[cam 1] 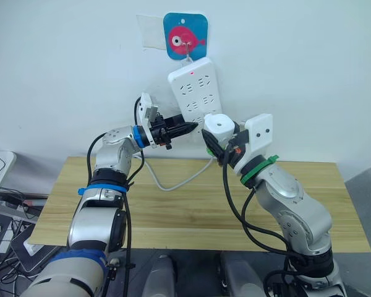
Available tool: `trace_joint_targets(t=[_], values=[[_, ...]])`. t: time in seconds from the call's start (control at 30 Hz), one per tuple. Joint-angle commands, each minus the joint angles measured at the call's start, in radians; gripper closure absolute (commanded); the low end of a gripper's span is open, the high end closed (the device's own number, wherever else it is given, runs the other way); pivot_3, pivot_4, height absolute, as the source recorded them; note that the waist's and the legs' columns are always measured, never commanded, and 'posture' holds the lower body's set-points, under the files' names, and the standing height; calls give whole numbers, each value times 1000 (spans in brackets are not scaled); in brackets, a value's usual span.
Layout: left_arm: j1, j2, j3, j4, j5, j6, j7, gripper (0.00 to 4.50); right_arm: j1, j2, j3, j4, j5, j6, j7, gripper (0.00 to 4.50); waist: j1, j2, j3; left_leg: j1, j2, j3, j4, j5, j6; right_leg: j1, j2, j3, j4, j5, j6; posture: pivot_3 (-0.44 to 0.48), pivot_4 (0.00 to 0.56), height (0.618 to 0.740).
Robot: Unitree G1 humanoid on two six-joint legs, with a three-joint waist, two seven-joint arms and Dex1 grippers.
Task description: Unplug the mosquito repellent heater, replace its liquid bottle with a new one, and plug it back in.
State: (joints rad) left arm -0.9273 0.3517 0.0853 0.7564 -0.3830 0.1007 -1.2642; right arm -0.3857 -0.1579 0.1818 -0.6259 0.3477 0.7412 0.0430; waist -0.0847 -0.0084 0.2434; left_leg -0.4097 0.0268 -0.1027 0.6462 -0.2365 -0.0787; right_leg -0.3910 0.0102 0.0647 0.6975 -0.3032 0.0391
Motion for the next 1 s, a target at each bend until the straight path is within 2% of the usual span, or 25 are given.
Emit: trace_joint_targets(t=[0.03, 0.77, 1.0], values=[[-25, 5, 15, -14, -5, -1, 7, 3203, 5, 3, -16, -27, -24, -12, 0, 1499, 0, 0, 0, 0, 0, 0, 0, 0, 0, 0, 0, 0, 0, 0, 0, -95, 209, 740], [-34, 4, 16, 11, 5, -18, -4, 3203, 12, 44, -25, -23, -55, -43, 19, 1499, 0, 0, 0, 0, 0, 0, 0, 0, 0, 0, 0, 0, 0, 0, 0, -100, 208, 740], [-43, 3, 14, 22, 6, -24, -10, 3203, -23, 63, -13, 33, -86, -51, 14, 1499, -1, 0, 0, 0, 0, 0, 0, 0, 0, 0, 0, 0, 0, 0, 0, -100, 207, 740]])
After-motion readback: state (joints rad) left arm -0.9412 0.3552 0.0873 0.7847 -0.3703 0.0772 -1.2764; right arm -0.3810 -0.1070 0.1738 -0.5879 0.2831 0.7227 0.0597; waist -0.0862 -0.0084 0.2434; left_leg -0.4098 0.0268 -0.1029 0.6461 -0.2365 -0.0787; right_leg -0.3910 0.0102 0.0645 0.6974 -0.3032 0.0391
